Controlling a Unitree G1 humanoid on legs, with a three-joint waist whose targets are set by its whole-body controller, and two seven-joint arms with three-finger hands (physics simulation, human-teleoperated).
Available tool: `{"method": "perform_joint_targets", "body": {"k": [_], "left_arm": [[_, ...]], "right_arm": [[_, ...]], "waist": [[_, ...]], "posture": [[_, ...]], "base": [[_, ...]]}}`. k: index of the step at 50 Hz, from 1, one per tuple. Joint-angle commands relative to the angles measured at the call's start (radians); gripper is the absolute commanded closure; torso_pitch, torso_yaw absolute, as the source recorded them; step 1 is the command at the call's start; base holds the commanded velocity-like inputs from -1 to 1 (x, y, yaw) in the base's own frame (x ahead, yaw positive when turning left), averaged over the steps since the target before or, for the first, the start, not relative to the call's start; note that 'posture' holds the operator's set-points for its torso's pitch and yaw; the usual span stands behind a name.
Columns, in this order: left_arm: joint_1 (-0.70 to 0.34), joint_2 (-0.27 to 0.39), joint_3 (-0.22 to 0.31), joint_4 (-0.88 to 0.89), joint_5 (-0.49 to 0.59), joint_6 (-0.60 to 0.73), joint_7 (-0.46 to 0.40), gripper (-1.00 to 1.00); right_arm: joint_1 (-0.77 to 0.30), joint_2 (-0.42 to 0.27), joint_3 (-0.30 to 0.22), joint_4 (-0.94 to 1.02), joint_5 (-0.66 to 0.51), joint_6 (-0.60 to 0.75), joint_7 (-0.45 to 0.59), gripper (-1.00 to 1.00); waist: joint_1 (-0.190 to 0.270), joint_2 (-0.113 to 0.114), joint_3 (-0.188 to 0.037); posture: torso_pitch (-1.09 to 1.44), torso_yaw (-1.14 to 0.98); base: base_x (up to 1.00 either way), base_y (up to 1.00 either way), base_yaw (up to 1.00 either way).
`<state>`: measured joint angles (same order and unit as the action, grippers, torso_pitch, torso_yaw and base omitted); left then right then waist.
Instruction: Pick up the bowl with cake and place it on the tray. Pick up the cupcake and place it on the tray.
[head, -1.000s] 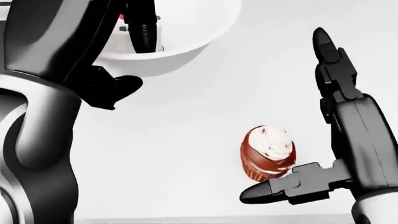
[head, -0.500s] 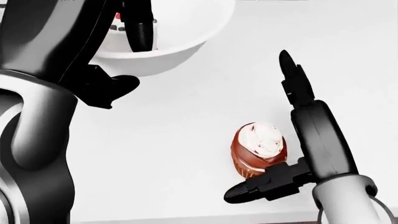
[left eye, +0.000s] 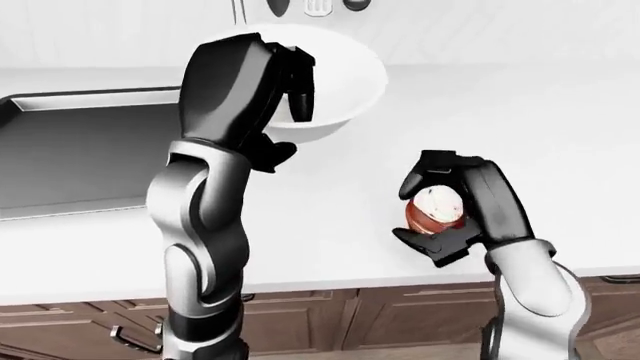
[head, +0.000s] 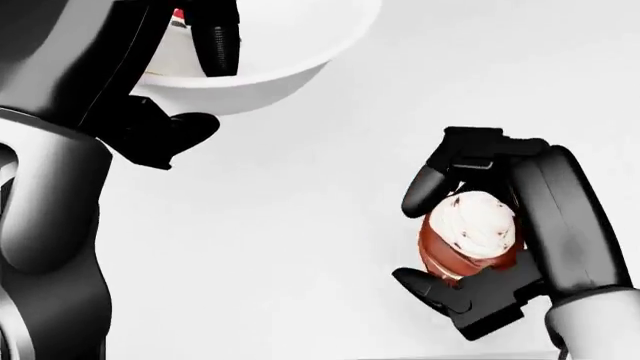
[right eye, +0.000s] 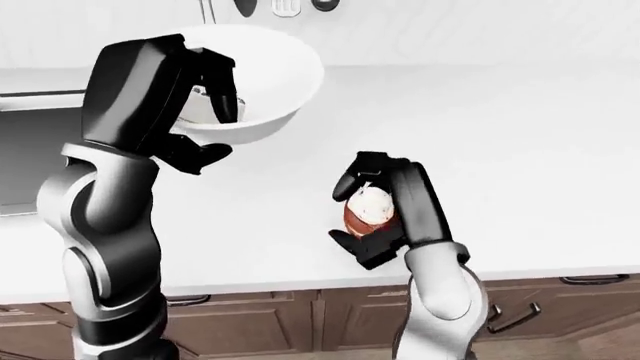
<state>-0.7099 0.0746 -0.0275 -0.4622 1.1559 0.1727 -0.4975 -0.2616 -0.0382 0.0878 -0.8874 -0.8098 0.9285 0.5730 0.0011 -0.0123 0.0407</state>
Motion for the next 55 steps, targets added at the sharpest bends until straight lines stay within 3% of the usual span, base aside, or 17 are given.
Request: {"method": "perform_joint_targets", "body": {"k": [1, 7, 13, 21, 22, 27, 30, 32, 36, 37, 38, 39, 40, 45, 52, 55], "left_arm": [[-0.052, 0.006, 0.011, -0.047, 0.002, -0.005, 0.017, 1.00], [-0.081, 0.028, 0.029, -0.068, -0.010, 0.019, -0.014, 1.00], [-0.088, 0.049, 0.039, -0.083, -0.027, 0.037, -0.027, 1.00], [-0.082, 0.060, 0.046, -0.094, -0.040, 0.048, -0.022, 1.00], [-0.081, 0.062, 0.046, -0.095, -0.041, 0.049, -0.022, 1.00], [-0.077, 0.066, 0.048, -0.095, -0.045, 0.050, -0.018, 1.00], [-0.078, 0.067, 0.047, -0.103, -0.043, 0.054, -0.024, 1.00], [-0.081, 0.064, 0.044, -0.109, -0.040, 0.058, -0.030, 1.00], [-0.087, 0.068, 0.049, -0.108, -0.043, 0.059, -0.032, 1.00], [-0.088, 0.068, 0.049, -0.108, -0.043, 0.059, -0.032, 1.00], [-0.088, 0.069, 0.050, -0.108, -0.044, 0.060, -0.032, 1.00], [-0.090, 0.071, 0.051, -0.109, -0.045, 0.061, -0.033, 1.00], [-0.091, 0.072, 0.052, -0.109, -0.046, 0.062, -0.033, 1.00], [-0.097, 0.079, 0.056, -0.107, -0.051, 0.067, -0.032, 1.00], [-0.110, 0.088, 0.060, -0.114, -0.054, 0.079, -0.044, 1.00], [-0.113, 0.091, 0.061, -0.117, -0.055, 0.083, -0.049, 1.00]], "right_arm": [[-0.044, -0.009, -0.005, -0.055, -0.044, 0.021, 0.039, 1.00], [-0.150, -0.039, -0.036, -0.119, -0.139, 0.126, 0.160, 1.00], [-0.251, -0.074, -0.086, -0.144, -0.172, 0.209, 0.209, 1.00], [-0.250, -0.091, -0.110, -0.152, -0.126, 0.205, 0.159, 1.00], [-0.252, -0.094, -0.109, -0.152, -0.124, 0.208, 0.157, 1.00], [-0.249, -0.103, -0.106, -0.152, -0.112, 0.215, 0.141, 1.00], [-0.242, -0.103, -0.105, -0.156, -0.102, 0.214, 0.135, 1.00], [-0.250, -0.109, -0.100, -0.159, -0.105, 0.227, 0.138, 1.00], [-0.245, -0.106, -0.102, -0.158, -0.093, 0.222, 0.129, 1.00], [-0.246, -0.107, -0.101, -0.159, -0.092, 0.223, 0.128, 1.00], [-0.246, -0.107, -0.101, -0.159, -0.090, 0.224, 0.126, 1.00], [-0.248, -0.107, -0.101, -0.160, -0.089, 0.225, 0.126, 1.00], [-0.247, -0.107, -0.101, -0.160, -0.088, 0.225, 0.126, 1.00], [-0.253, -0.100, -0.098, -0.160, -0.103, 0.227, 0.140, 1.00], [-0.275, -0.082, -0.100, -0.160, -0.159, 0.226, 0.189, 1.00], [-0.272, -0.074, -0.101, -0.160, -0.166, 0.219, 0.193, 1.00]], "waist": [[0.000, 0.000, -0.027], [0.000, 0.002, -0.020], [0.000, 0.004, -0.016], [0.001, 0.004, -0.013], [0.000, 0.012, -0.033], [0.001, 0.017, -0.021], [0.002, -0.016, -0.027], [0.002, -0.014, -0.028], [-0.007, 0.034, -0.007], [-0.011, 0.065, -0.016], [-0.009, 0.116, -0.032], [-0.004, 0.072, -0.018], [-0.006, 0.081, -0.018], [-0.004, 0.040, -0.038], [-0.010, 0.002, -0.029], [-0.014, -0.030, -0.029]], "posture": [[0.00, 0.00], [0.00, 0.00], [0.00, 0.00], [0.00, 0.00], [0.00, 0.00], [0.00, 0.00], [0.00, 0.00], [0.00, 0.00], [0.00, 0.00], [0.00, 0.00], [0.00, 0.00], [0.00, 0.00], [0.00, 0.00], [0.00, 0.00], [0.00, 0.00], [0.00, 0.00]], "base": [[0.00, 0.00, 0.00], [0.00, 0.00, 0.00], [0.00, 0.00, 0.00], [0.00, 0.00, 0.00], [0.00, 0.07, 0.00], [0.00, 0.16, 0.00], [0.00, 0.41, 0.00], [0.00, 0.43, 0.00], [0.00, 0.43, 0.00], [0.00, 0.43, 0.00], [0.00, 0.43, 0.00], [-0.08, 0.43, 0.00], [-0.11, 0.44, 0.00], [-0.30, 0.43, 0.00], [-0.59, 0.44, 0.00], [-0.59, 0.43, 0.00]]}}
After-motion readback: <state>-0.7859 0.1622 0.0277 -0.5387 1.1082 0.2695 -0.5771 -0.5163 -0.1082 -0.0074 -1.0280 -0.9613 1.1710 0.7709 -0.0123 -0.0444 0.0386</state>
